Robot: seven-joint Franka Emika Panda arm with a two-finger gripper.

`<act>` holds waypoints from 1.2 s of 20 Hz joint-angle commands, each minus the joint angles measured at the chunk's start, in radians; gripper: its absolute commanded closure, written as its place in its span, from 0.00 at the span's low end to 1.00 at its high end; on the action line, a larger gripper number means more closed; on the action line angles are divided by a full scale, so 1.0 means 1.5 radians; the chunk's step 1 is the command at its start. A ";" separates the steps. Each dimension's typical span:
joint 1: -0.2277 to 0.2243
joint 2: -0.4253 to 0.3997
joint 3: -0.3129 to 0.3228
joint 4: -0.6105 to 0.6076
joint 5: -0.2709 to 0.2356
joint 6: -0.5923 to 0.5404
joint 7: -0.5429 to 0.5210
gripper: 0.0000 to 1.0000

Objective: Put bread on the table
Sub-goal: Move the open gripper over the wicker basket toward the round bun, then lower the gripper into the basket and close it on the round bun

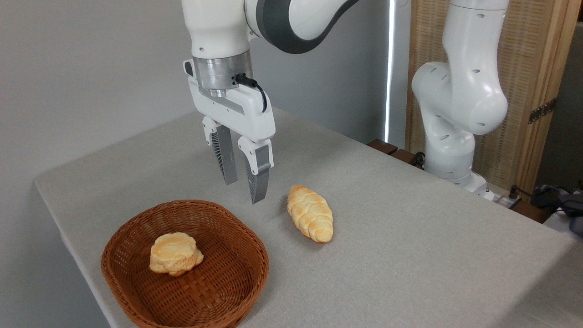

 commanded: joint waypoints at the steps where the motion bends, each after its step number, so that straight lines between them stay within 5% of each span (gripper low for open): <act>1: -0.002 0.002 0.005 0.009 0.000 0.034 0.000 0.00; 17: -0.001 0.172 0.006 0.009 -0.001 0.406 -0.002 0.00; 24: -0.001 0.208 0.004 0.009 0.002 0.425 0.000 0.00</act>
